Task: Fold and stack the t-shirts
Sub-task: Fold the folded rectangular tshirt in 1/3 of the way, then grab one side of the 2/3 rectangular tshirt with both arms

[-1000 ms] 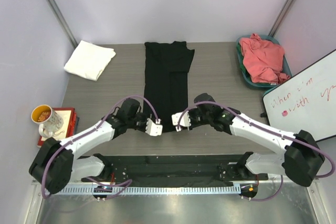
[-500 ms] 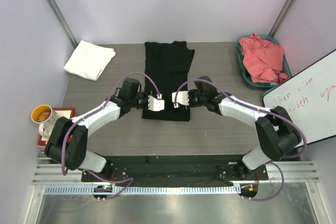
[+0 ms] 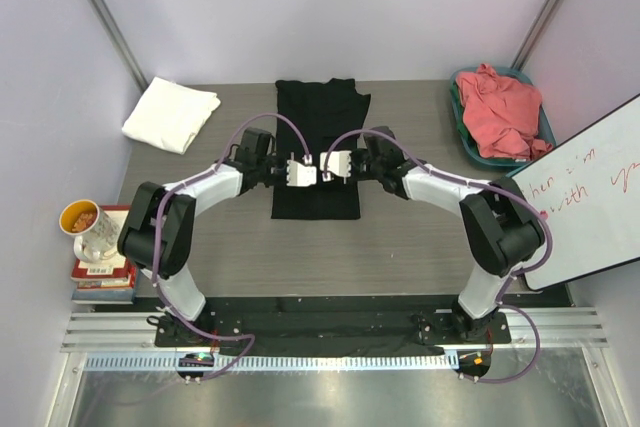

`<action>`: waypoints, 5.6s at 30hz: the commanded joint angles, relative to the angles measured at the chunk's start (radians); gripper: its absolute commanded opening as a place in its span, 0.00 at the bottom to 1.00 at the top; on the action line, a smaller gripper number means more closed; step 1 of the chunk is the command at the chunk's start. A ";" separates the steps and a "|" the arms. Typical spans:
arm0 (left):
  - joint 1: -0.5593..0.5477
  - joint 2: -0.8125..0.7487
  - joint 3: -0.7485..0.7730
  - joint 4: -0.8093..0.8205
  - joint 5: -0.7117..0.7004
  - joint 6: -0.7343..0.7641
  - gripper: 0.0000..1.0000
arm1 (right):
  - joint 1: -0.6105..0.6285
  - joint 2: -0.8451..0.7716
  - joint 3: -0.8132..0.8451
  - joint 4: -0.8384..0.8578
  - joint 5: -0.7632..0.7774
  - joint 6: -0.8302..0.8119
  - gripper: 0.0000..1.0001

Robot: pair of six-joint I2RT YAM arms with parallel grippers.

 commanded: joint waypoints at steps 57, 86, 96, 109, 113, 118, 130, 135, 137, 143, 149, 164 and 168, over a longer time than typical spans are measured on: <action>0.117 0.125 0.121 0.318 0.006 -0.116 0.23 | -0.114 0.309 0.534 -0.248 -0.121 0.316 0.49; 0.135 -0.004 0.014 0.210 -0.120 -0.167 0.00 | -0.054 0.656 0.998 -0.689 -0.485 0.347 0.01; 0.135 0.013 0.022 0.210 -0.109 -0.175 0.00 | -0.042 0.669 0.930 -0.446 -0.332 0.393 0.01; 0.134 0.008 0.019 0.210 -0.109 -0.186 0.00 | -0.024 0.644 0.806 -0.170 -0.155 0.310 0.01; 0.134 0.008 0.016 0.210 -0.106 -0.186 0.00 | -0.016 0.644 0.748 -0.023 -0.068 0.261 0.01; 0.134 -0.005 0.008 0.230 -0.115 -0.184 0.00 | -0.013 0.609 0.665 0.134 0.061 0.289 0.02; 0.095 -0.177 -0.125 0.223 0.004 -0.097 0.19 | -0.023 0.194 0.379 0.059 0.020 0.237 0.64; 0.063 -0.260 -0.242 0.111 0.084 0.073 0.99 | -0.037 0.012 0.155 -0.155 -0.089 0.070 0.87; 0.048 -0.268 -0.273 0.072 0.090 0.158 1.00 | -0.036 -0.069 0.027 -0.206 -0.118 -0.037 0.91; 0.002 -0.232 -0.320 0.057 0.092 0.213 1.00 | -0.022 -0.148 -0.185 -0.193 -0.149 -0.122 0.94; -0.024 -0.131 -0.249 0.070 0.061 0.196 1.00 | -0.011 -0.118 -0.280 -0.015 -0.155 -0.156 0.93; -0.029 -0.005 -0.207 0.146 0.017 0.135 0.63 | -0.002 0.047 -0.239 0.171 -0.194 -0.135 0.83; -0.029 0.001 -0.210 0.152 0.017 0.124 0.63 | 0.001 0.082 -0.207 0.153 -0.206 -0.144 0.64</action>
